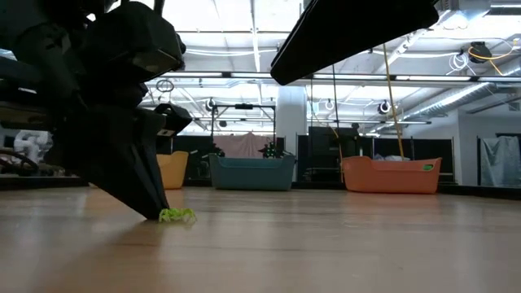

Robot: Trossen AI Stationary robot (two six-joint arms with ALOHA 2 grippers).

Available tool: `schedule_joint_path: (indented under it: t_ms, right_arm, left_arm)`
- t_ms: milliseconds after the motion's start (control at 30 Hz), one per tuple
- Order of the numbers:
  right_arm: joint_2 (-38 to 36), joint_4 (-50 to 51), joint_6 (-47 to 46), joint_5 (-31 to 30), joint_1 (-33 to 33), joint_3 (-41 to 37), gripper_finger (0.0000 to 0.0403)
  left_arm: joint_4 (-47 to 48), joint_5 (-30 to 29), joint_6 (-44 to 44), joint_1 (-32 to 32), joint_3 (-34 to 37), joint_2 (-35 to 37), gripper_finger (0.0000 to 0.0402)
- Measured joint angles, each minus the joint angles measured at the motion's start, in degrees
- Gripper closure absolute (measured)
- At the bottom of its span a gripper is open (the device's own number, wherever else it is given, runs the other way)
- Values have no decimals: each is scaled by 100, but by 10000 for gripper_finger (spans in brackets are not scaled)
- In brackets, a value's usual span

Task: Sort Halloween decoration
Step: Put the green spider toy into the blue bin

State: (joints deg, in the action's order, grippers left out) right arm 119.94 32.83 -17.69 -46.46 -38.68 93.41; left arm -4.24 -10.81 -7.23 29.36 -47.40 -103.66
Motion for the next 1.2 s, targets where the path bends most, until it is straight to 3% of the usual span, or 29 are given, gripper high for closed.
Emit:
schedule_joint_path:
  t_ms: [833, 1200]
  right_arm:
    - [0, 1, -131, 5, -4, 0, 248]
    - [0, 4, -345, 4, -7, 0, 248]
  left_arm:
    - [15, -362, -232, -167, 11, 162, 402]
    - [1198, -968, 68, -401, 59, 1680, 401]
